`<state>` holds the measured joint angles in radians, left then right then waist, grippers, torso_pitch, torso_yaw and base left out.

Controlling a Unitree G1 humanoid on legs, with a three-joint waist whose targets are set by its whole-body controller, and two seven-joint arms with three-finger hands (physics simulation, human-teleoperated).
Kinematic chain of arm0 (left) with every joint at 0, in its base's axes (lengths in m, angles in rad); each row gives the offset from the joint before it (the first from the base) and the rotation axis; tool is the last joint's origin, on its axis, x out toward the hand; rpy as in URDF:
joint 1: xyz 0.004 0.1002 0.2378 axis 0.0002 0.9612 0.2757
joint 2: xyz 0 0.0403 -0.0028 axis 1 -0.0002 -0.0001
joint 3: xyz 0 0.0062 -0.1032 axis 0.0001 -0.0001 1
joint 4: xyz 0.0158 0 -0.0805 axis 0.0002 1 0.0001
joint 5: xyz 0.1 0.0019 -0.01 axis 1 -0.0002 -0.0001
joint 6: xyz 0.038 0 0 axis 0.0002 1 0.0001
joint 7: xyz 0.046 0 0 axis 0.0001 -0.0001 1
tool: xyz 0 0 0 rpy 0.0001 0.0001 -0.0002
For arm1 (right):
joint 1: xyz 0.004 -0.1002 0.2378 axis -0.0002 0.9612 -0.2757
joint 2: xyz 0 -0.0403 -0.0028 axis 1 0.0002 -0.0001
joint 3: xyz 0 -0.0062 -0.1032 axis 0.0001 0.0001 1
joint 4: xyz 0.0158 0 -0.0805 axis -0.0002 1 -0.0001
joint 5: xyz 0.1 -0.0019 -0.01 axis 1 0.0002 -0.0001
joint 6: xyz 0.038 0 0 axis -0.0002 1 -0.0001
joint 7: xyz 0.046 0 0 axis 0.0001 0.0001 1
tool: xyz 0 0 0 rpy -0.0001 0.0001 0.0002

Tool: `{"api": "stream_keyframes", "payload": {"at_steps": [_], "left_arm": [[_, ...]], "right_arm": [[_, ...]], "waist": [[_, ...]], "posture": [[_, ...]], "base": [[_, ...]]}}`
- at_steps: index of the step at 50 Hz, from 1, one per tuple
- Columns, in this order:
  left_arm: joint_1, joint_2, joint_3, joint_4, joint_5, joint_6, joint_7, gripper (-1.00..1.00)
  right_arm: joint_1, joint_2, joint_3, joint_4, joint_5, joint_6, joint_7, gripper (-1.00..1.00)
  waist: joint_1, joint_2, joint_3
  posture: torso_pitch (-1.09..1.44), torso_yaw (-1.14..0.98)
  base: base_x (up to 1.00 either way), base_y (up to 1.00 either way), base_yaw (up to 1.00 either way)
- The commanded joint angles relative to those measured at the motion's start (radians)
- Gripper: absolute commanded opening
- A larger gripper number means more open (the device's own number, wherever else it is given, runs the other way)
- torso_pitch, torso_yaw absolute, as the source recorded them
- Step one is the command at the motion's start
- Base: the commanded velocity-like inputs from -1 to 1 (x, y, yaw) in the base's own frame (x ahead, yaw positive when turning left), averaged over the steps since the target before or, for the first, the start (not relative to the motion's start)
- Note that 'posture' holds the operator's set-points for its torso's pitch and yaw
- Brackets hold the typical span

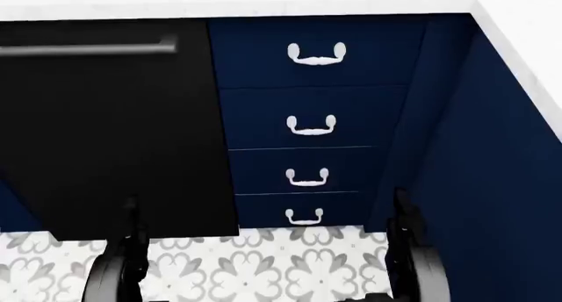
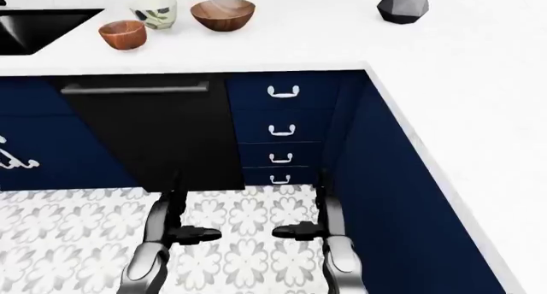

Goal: Stack the bowls from largest to smallest.

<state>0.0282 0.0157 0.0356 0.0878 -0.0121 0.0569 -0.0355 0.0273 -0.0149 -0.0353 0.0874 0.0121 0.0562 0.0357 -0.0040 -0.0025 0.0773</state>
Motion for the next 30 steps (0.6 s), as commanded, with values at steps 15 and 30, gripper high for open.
{"api": "stream_keyframes", "payload": {"at_steps": [15,30], "left_arm": [[-0.025,0.012,0.000,-0.251,0.009,0.060,-0.025,1.00],[-0.273,0.079,0.111,-0.807,-0.044,0.696,-0.014,1.00]], "right_arm": [[-0.047,-0.013,-0.006,-0.196,0.007,0.048,0.004,1.00],[-0.208,-0.051,-0.102,-0.649,0.190,0.537,0.025,1.00]], "waist": [[0.007,-0.005,-0.081],[0.009,-0.003,-0.094]], "posture": [[0.00,0.00],[0.00,0.00]], "base": [[0.00,0.00,0.00],[0.00,0.00,0.00]]}}
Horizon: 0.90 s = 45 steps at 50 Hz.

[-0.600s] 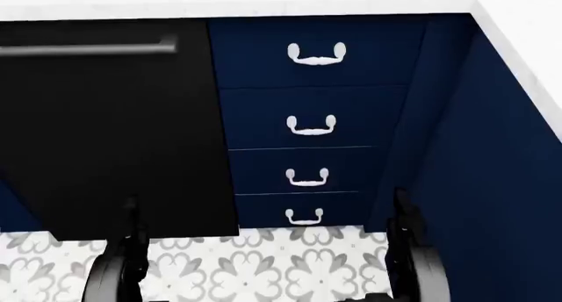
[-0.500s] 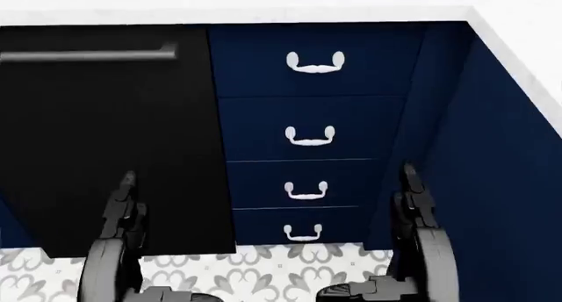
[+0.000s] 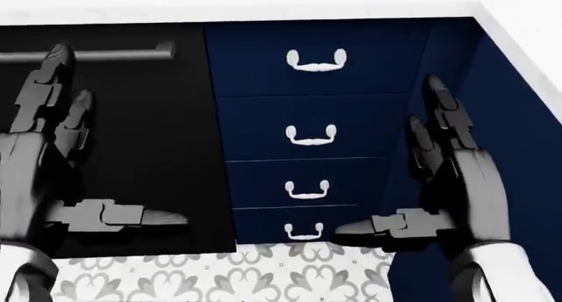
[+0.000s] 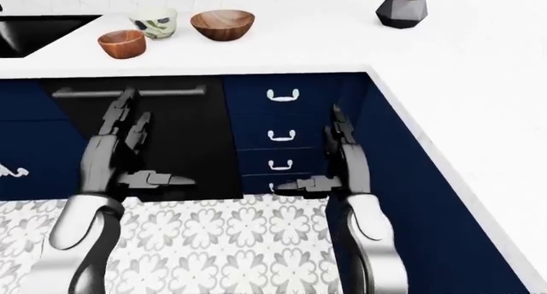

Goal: Stack the bowls from largest to smallest.

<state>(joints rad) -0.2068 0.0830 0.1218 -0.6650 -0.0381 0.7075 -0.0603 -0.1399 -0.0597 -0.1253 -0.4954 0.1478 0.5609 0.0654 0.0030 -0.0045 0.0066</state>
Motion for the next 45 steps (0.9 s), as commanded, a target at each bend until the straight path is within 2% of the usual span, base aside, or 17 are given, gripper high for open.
{"api": "stream_keyframes", "payload": {"at_steps": [1,4,11,13,16,20,23,24,26,28,32,34,35,36,39,42,45], "left_arm": [[-0.052,0.020,0.038,-0.080,-0.032,0.085,0.015,1.00],[-0.080,0.042,0.070,-0.128,-0.067,0.150,0.029,1.00],[-0.089,0.068,0.093,-0.138,-0.112,0.167,0.053,1.00],[-0.082,0.069,0.087,-0.126,-0.113,0.150,0.055,1.00],[-0.088,0.073,0.090,-0.126,-0.119,0.160,0.057,1.00],[-0.090,0.071,0.086,-0.109,-0.126,0.147,0.060,1.00],[-0.093,0.078,0.098,-0.120,-0.139,0.156,0.059,1.00],[-0.094,0.082,0.106,-0.120,-0.144,0.155,0.059,1.00],[-0.089,0.083,0.097,-0.114,-0.143,0.142,0.060,1.00],[-0.084,0.081,0.090,-0.113,-0.139,0.138,0.059,1.00],[-0.092,0.086,0.101,-0.127,-0.146,0.157,0.058,1.00],[-0.092,0.088,0.105,-0.137,-0.152,0.164,0.058,1.00],[-0.095,0.090,0.107,-0.140,-0.154,0.169,0.058,1.00],[-0.110,0.097,0.114,-0.149,-0.161,0.190,0.059,1.00],[-0.141,0.112,0.122,-0.167,-0.176,0.230,0.064,1.00],[-0.160,0.117,0.119,-0.181,-0.188,0.256,0.072,1.00],[-0.172,0.113,0.110,-0.196,-0.197,0.273,0.084,1.00]], "right_arm": [[-0.059,-0.015,-0.014,-0.073,0.065,0.054,-0.013,1.00],[-0.086,-0.023,-0.004,-0.094,0.086,0.098,-0.035,1.00],[-0.149,-0.042,0.003,-0.166,0.101,0.202,-0.064,1.00],[-0.154,-0.038,-0.006,-0.177,0.124,0.217,-0.065,1.00],[-0.162,-0.042,-0.007,-0.189,0.133,0.231,-0.074,1.00],[-0.137,-0.034,0.003,-0.187,0.154,0.197,-0.069,1.00],[-0.151,-0.038,0.003,-0.192,0.159,0.210,-0.076,1.00],[-0.163,-0.042,0.005,-0.192,0.155,0.225,-0.085,1.00],[-0.165,-0.045,0.006,-0.198,0.152,0.228,-0.084,1.00],[-0.160,-0.044,0.015,-0.206,0.146,0.227,-0.080,1.00],[-0.173,-0.044,0.014,-0.226,0.149,0.253,-0.079,1.00],[-0.181,-0.044,0.008,-0.227,0.152,0.258,-0.078,1.00],[-0.186,-0.045,0.007,-0.228,0.154,0.262,-0.079,1.00],[-0.201,-0.047,0.003,-0.236,0.160,0.279,-0.085,1.00],[-0.223,-0.064,-0.008,-0.246,0.160,0.288,-0.094,1.00],[-0.251,-0.076,-0.054,-0.269,0.211,0.335,-0.117,1.00],[-0.251,-0.087,-0.050,-0.286,0.232,0.345,-0.125,1.00]], "waist": [[0.010,0.004,-0.035],[0.016,-0.001,-0.003],[0.047,0.000,0.010],[0.050,-0.014,0.019],[0.043,-0.074,0.040],[0.038,-0.062,0.023],[0.003,-0.027,0.024],[0.019,-0.026,0.024],[0.003,0.018,0.014],[-0.010,0.052,0.059],[-0.034,0.082,0.029],[-0.030,0.131,0.012],[-0.031,0.102,0.038],[-0.035,0.091,0.041],[-0.016,0.067,0.011],[-0.013,0.076,0.009],[0.003,0.047,0.007]], "posture": [[0.00,0.00],[0.00,0.00],[0.00,0.00],[0.00,0.00],[0.00,0.00],[0.00,0.00],[0.00,0.00],[0.00,0.00],[0.00,0.00],[0.00,0.00],[0.00,0.00],[0.00,0.00],[0.00,0.00],[0.00,0.00],[0.00,0.00],[0.00,0.00],[0.00,0.00]], "base": [[0.00,0.00,0.32],[0.00,0.00,0.92],[0.00,0.00,1.00],[0.00,0.00,1.00],[0.00,0.00,1.00],[0.00,0.00,1.00],[0.00,0.02,0.67],[0.00,0.00,0.00],[0.27,0.01,0.00],[0.79,0.19,0.00],[0.87,0.23,0.00],[0.88,0.23,0.00],[0.87,0.23,0.00],[0.87,0.23,0.00],[0.85,0.17,0.00],[0.61,0.00,0.00],[0.60,0.00,0.00]]}}
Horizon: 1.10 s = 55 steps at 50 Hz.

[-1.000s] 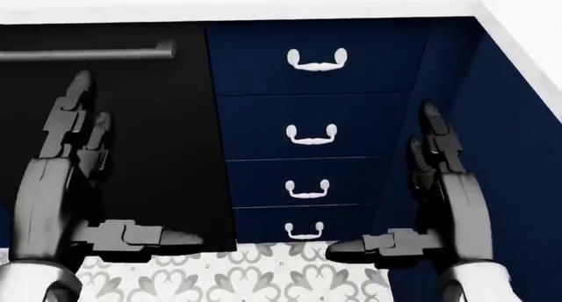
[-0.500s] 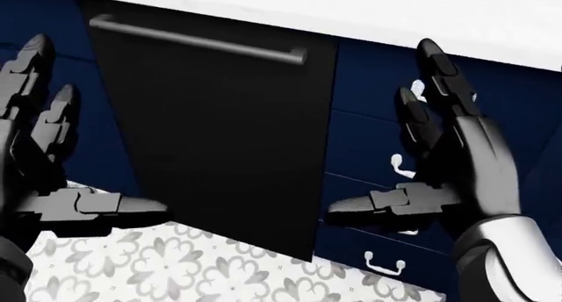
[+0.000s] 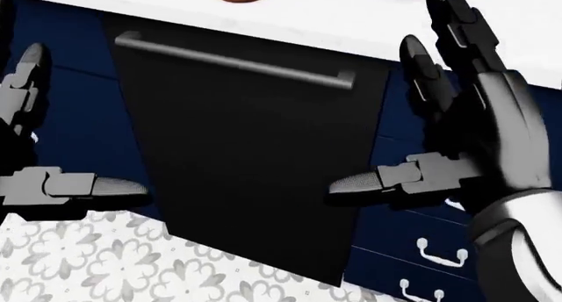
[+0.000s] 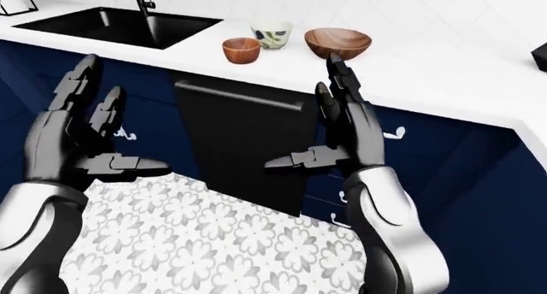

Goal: Stack the bowls from largest to smallest.

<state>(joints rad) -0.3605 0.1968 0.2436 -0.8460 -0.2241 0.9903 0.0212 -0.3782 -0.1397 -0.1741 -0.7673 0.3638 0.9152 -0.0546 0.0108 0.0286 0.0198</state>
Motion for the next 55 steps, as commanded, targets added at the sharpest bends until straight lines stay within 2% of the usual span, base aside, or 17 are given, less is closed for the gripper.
{"api": "stream_keyframes", "payload": {"at_steps": [1,3,6,11,16,19,20,29,33,34,35,37,42,46,47,51,55], "left_arm": [[-0.025,0.003,-0.009,-0.013,-0.014,-0.006,0.003,1.00],[-0.041,0.010,0.001,-0.006,-0.020,0.000,0.004,1.00],[-0.053,0.017,0.009,-0.016,-0.035,0.017,0.013,1.00],[-0.086,0.040,0.044,-0.020,-0.078,0.045,0.032,1.00],[-0.076,0.048,0.040,-0.018,-0.099,0.030,0.052,1.00],[-0.075,0.051,0.037,-0.014,-0.105,0.025,0.059,1.00],[-0.074,0.051,0.037,-0.013,-0.107,0.023,0.059,1.00],[-0.061,0.053,0.031,-0.010,-0.110,0.011,0.063,1.00],[-0.061,0.053,0.032,-0.011,-0.111,0.013,0.062,1.00],[-0.061,0.053,0.032,-0.010,-0.110,0.012,0.062,1.00],[-0.062,0.054,0.032,-0.010,-0.111,0.013,0.061,1.00],[-0.067,0.056,0.036,-0.014,-0.114,0.020,0.062,1.00],[-0.072,0.061,0.047,-0.025,-0.126,0.035,0.066,1.00],[-0.073,0.065,0.054,-0.023,-0.133,0.034,0.068,1.00],[-0.073,0.066,0.056,-0.023,-0.135,0.033,0.069,1.00],[-0.075,0.076,0.082,-0.032,-0.157,0.045,0.072,1.00],[-0.073,0.095,0.112,-0.039,-0.190,0.052,0.080,1.00]], "right_arm": [[-0.020,-0.012,-0.008,-0.015,0.023,-0.004,-0.008,1.00],[-0.030,-0.020,-0.015,-0.027,0.038,0.014,-0.017,1.00],[-0.035,-0.028,-0.027,-0.038,0.065,0.025,-0.025,1.00],[-0.084,-0.053,-0.073,-0.067,0.147,0.072,-0.072,1.00],[-0.092,-0.077,-0.083,-0.074,0.215,0.060,-0.122,1.00],[-0.095,-0.091,-0.087,-0.083,0.252,0.054,-0.142,1.00],[-0.095,-0.095,-0.088,-0.084,0.259,0.052,-0.147,1.00],[-0.090,-0.119,-0.073,-0.073,0.278,0.024,-0.166,1.00],[-0.095,-0.123,-0.082,-0.079,0.291,0.032,-0.174,1.00],[-0.096,-0.123,-0.089,-0.083,0.304,0.036,-0.179,1.00],[-0.098,-0.125,-0.091,-0.087,0.316,0.042,-0.185,1.00],[-0.096,-0.131,-0.088,-0.093,0.321,0.042,-0.191,1.00],[-0.114,-0.146,-0.089,-0.110,0.343,0.062,-0.210,1.00],[-0.111,-0.150,-0.082,-0.106,0.338,0.054,-0.207,1.00],[-0.111,-0.149,-0.081,-0.107,0.337,0.054,-0.207,1.00],[-0.124,-0.154,-0.080,-0.124,0.337,0.065,-0.216,1.00],[-0.136,-0.155,-0.076,-0.136,0.336,0.077,-0.221,1.00]], "waist": [[-0.003,0.000,-0.007],[-0.013,-0.059,-0.017],[-0.025,-0.059,0.047],[-0.034,-0.054,0.020],[-0.045,-0.010,0.016],[-0.031,0.079,-0.021],[-0.027,0.031,0.011],[0.005,0.009,0.002],[0.003,-0.079,-0.023],[-0.001,-0.071,0.034],[-0.005,-0.103,0.032],[-0.050,-0.055,0.010],[-0.016,-0.044,0.018],[-0.009,0.089,0.001],[-0.007,0.053,-0.009],[-0.004,0.059,-0.005],[-0.003,0.009,0.015]], "posture": [[0.00,0.00],[0.00,0.00],[0.00,0.00],[0.00,0.00],[0.00,0.00],[0.00,0.00],[0.00,0.00],[0.00,0.00],[0.00,0.00],[0.00,0.00],[0.00,0.00],[0.00,0.00],[0.00,0.00],[0.00,0.00],[0.00,0.00],[0.00,0.00],[0.00,0.00]], "base": [[0.60,0.00,0.00],[0.57,0.00,0.00],[0.57,0.00,0.00],[0.56,0.00,0.00],[0.71,0.00,0.00],[0.64,0.00,0.00],[0.63,0.00,0.00],[0.54,0.00,0.00],[0.36,0.00,0.00],[0.00,0.00,0.00],[0.00,-0.32,0.00],[0.00,-0.42,-0.46],[0.00,0.00,-0.95],[0.00,0.00,-0.95],[0.00,0.00,-0.95],[0.00,-0.04,-0.45],[0.00,0.00,0.00]]}}
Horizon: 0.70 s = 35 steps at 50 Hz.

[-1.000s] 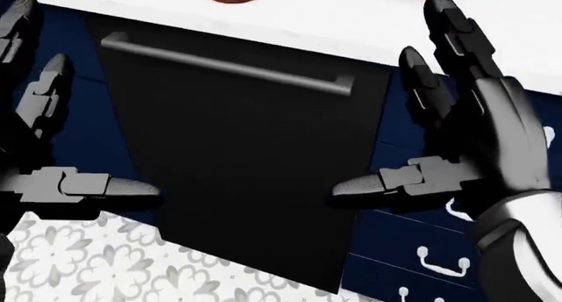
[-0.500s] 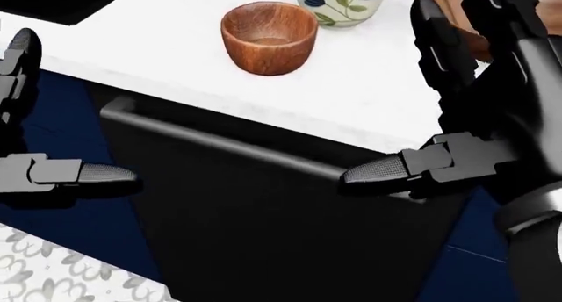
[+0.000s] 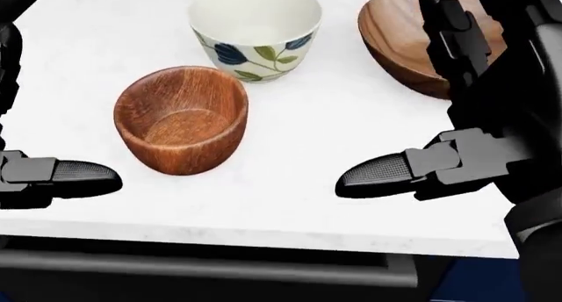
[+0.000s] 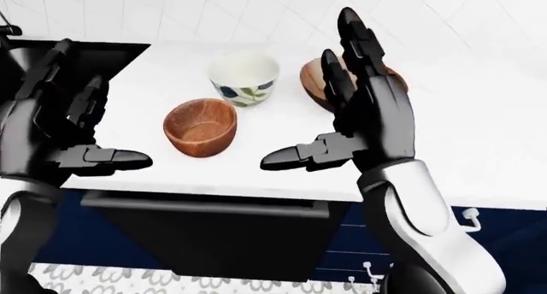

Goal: Stack the bowls from largest to smallest.

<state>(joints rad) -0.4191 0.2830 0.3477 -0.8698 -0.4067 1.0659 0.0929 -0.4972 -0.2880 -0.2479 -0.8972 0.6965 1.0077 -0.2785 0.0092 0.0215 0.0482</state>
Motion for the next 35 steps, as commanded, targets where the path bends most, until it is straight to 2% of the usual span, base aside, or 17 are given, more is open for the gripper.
{"api": "stream_keyframes", "payload": {"at_steps": [1,3,4,6,7,10,16,22,29,30,31,33,35], "left_arm": [[-0.013,0.012,0.010,-0.015,-0.013,-0.024,0.010,1.00],[-0.015,0.017,0.015,-0.016,-0.023,-0.021,0.015,1.00],[-0.017,0.021,0.019,-0.019,-0.030,-0.017,0.019,1.00],[-0.017,0.025,0.018,-0.020,-0.038,-0.017,0.025,1.00],[-0.017,0.027,0.018,-0.020,-0.040,-0.018,0.027,1.00],[-0.022,0.039,0.012,-0.010,-0.045,-0.020,0.033,1.00],[-0.036,0.047,0.018,-0.018,-0.063,-0.002,0.045,1.00],[-0.037,0.058,0.037,-0.024,-0.091,0.005,0.057,1.00],[-0.042,0.074,0.050,-0.031,-0.124,0.013,0.076,1.00],[-0.044,0.075,0.049,-0.030,-0.127,0.014,0.079,1.00],[-0.045,0.077,0.047,-0.030,-0.130,0.013,0.082,1.00],[-0.046,0.079,0.045,-0.030,-0.134,0.012,0.086,1.00],[-0.043,0.082,0.044,-0.027,-0.137,0.008,0.089,1.00]], "right_arm": [[-0.020,-0.007,0.000,-0.006,0.003,-0.014,0.003,1.00],[-0.027,-0.007,0.000,-0.007,0.004,-0.009,0.001,1.00],[-0.027,-0.007,0.002,-0.007,0.001,-0.009,0.003,1.00],[-0.027,-0.006,0.001,-0.006,0.000,-0.007,0.003,1.00],[-0.028,-0.007,-0.001,-0.007,0.001,-0.006,0.003,1.00],[-0.047,-0.016,-0.023,-0.002,0.022,0.010,-0.006,1.00],[-0.057,-0.033,-0.030,0.008,0.050,0.014,-0.026,1.00],[-0.058,-0.040,-0.019,0.005,0.057,0.002,-0.037,1.00],[-0.079,-0.057,-0.037,0.002,0.103,0.021,-0.069,1.00],[-0.080,-0.059,-0.038,0.003,0.107,0.020,-0.072,1.00],[-0.079,-0.061,-0.037,0.005,0.110,0.018,-0.074,1.00],[-0.077,-0.062,-0.035,0.004,0.114,0.015,-0.079,1.00],[-0.068,-0.066,-0.031,0.002,0.111,0.000,-0.074,1.00]], "waist": [[0.001,0.006,-0.006],[0.009,-0.018,-0.001],[0.014,-0.036,-0.003],[0.021,-0.088,-0.013],[0.020,-0.048,-0.003],[0.016,-0.046,-0.021],[0.010,-0.034,-0.027],[0.006,-0.032,-0.023],[0.003,-0.032,-0.019],[0.001,-0.026,-0.039],[-0.003,-0.022,-0.030],[-0.008,-0.018,0.011],[-0.010,-0.019,0.023]], "posture": [[0.00,0.00],[0.00,0.00],[0.00,0.00],[0.00,0.00],[0.00,0.00],[0.00,0.00],[0.00,0.00],[0.00,0.00],[0.00,0.00],[0.00,0.00],[0.00,0.00],[0.00,0.00],[0.00,0.00]], "base": [[0.00,0.00,0.00],[0.00,0.00,0.00],[0.00,0.00,0.00],[0.00,0.00,0.00],[0.00,0.00,0.00],[0.00,0.00,0.00],[0.00,0.00,0.00],[0.02,0.00,0.00],[0.02,0.00,0.00],[0.09,0.00,0.00],[0.22,0.00,0.00],[0.49,0.00,0.00],[0.49,0.00,0.00]]}}
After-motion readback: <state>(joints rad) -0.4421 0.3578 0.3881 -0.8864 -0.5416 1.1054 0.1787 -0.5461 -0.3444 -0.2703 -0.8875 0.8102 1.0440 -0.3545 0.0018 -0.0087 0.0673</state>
